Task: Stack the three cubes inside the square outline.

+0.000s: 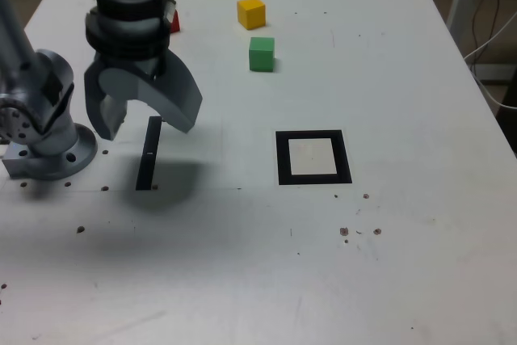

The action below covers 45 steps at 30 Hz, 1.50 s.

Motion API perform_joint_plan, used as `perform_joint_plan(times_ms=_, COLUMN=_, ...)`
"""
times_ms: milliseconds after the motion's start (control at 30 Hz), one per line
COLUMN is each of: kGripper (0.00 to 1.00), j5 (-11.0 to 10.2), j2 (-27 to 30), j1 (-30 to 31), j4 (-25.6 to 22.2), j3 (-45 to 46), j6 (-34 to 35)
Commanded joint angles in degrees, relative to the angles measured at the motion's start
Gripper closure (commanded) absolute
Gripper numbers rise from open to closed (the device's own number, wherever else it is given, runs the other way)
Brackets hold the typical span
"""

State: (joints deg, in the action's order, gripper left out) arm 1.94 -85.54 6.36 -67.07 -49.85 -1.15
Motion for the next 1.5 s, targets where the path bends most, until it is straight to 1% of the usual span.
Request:
perform_joint_plan(times_ms=0, kGripper=0.01, j5=0.0, j2=-1.3, j1=-0.6, j4=1.0, j3=0.7, j6=-0.4)
perform_joint_plan(times_ms=233, kGripper=0.01, j5=0.6, j2=-7.2, j1=-2.7, j4=6.0, j3=3.0, j6=-2.0)
perform_joint_plan(times_ms=300, kGripper=0.01, j5=0.7, j2=-7.8, j1=-2.9, j4=6.7, j3=3.2, j6=-2.1)
perform_joint_plan(times_ms=733, kGripper=0.01, j5=0.7, j2=-6.8, j1=-4.2, j4=7.8, j3=4.8, j6=-2.1)
perform_joint_plan(times_ms=800, kGripper=0.01, j5=0.4, j2=-6.1, j1=-4.6, j4=7.6, j3=4.8, j6=-2.1)
perform_joint_plan(times_ms=967, kGripper=0.01, j5=-1.2, j2=-4.3, j1=-6.9, j4=6.8, j3=5.0, j6=-2.3)
perform_joint_plan(times_ms=1233, kGripper=0.01, j5=-4.1, j2=-4.1, j1=-12.6, j4=6.7, j3=4.7, j6=-5.4)
perform_joint_plan(times_ms=1467, kGripper=0.01, j5=-4.9, j2=-3.8, j1=-18.3, j4=5.2, j3=2.1, j6=-9.5)
